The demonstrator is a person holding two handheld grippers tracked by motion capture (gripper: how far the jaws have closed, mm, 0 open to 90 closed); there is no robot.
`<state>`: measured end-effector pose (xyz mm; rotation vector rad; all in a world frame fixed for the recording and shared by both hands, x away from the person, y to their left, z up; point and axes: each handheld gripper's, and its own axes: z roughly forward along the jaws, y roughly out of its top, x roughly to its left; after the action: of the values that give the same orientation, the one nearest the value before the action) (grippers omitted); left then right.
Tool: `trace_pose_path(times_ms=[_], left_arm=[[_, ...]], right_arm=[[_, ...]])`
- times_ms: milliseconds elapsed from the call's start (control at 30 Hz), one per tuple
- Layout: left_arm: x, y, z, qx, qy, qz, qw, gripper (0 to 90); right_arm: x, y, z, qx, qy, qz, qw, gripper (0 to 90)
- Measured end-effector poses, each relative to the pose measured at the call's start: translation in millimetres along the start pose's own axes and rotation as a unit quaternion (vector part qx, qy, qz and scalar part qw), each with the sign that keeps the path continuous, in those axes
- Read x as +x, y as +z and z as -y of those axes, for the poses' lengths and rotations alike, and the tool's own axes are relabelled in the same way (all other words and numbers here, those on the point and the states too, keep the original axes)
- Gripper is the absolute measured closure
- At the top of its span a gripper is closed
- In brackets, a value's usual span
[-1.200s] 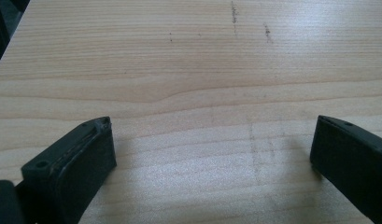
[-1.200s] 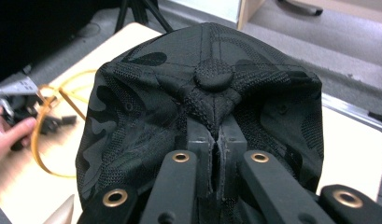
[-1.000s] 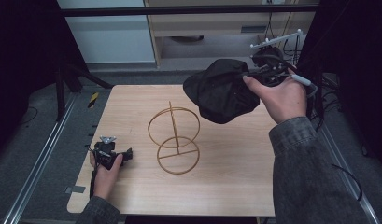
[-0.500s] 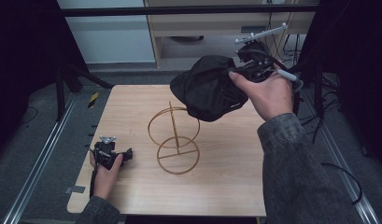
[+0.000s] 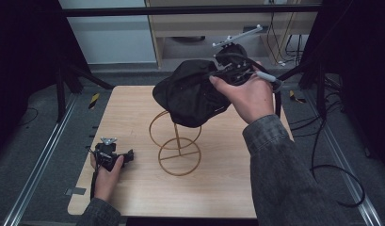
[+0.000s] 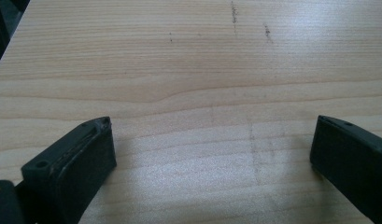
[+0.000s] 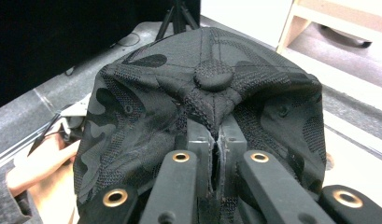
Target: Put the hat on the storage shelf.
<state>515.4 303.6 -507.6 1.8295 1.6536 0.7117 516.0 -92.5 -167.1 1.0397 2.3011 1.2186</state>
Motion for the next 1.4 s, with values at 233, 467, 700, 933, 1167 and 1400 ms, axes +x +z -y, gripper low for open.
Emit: trace_pose_path(times_ms=[233, 467, 700, 933, 1167, 1400], left_arm=[[-0.4, 0.1, -0.1, 0.000, 0.001, 0.000, 1.0000, 0.0], [-0.5, 0.1, -0.2, 0.000, 0.001, 0.001, 1.0000, 0.0], [-0.6, 0.1, -0.3, 0.000, 0.001, 0.002, 1.0000, 0.0], [-0.6, 0.2, -0.2, 0.000, 0.001, 0.002, 1.0000, 0.0], [-0.2, -0.2, -0.3, 0.003, 0.005, 0.002, 1.0000, 0.0], [-0.5, 0.0, -0.3, 0.002, 0.004, 0.002, 1.0000, 0.0]], right_arm=[[11.7, 9.9, -2.0, 0.008, -0.009, -0.014, 0.9998, 86.8], [21.4, 20.3, 2.3, 0.020, -0.015, -0.028, 0.9993, 86.8], [26.9, 27.0, 12.1, 0.034, -0.019, -0.038, 0.9985, 86.7], [33.6, 31.8, 23.8, 0.050, -0.024, -0.045, 0.9975, 86.7], [38.4, 34.4, 32.5, 0.063, -0.028, -0.047, 0.9966, 86.7], [41.0, 35.3, 35.6, 0.069, -0.029, -0.049, 0.9960, 86.6]])
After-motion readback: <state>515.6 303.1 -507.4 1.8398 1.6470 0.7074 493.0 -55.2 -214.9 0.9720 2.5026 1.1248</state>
